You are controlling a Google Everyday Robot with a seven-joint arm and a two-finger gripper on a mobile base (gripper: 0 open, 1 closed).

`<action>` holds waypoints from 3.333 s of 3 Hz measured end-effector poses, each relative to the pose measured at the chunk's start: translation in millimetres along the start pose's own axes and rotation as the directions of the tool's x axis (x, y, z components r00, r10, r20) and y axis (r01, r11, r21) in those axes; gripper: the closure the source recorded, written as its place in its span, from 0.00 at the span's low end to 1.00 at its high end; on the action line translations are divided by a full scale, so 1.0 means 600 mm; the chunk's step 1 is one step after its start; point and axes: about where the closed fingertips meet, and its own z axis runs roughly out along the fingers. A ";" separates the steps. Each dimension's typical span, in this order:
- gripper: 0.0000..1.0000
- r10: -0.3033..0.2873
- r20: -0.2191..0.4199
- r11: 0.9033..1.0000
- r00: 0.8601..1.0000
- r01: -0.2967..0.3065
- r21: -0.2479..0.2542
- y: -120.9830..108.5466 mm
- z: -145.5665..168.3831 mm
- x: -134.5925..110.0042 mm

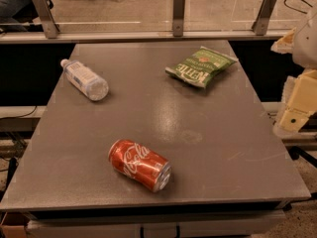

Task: Place blue plastic bottle upright

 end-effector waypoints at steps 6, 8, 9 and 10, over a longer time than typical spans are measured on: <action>0.00 -0.151 0.239 0.986 0.959 0.165 -0.037 -0.081 0.097 -0.407; 0.00 -0.115 0.308 0.990 0.944 0.132 -0.038 -0.104 0.135 -0.481; 0.00 -0.036 0.337 0.997 0.941 0.056 -0.052 -0.132 0.190 -0.548; 0.00 0.066 0.335 0.996 0.940 -0.043 -0.075 -0.155 0.237 -0.593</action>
Offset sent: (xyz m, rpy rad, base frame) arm 0.0110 0.0211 0.0011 0.0554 -0.0008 0.0679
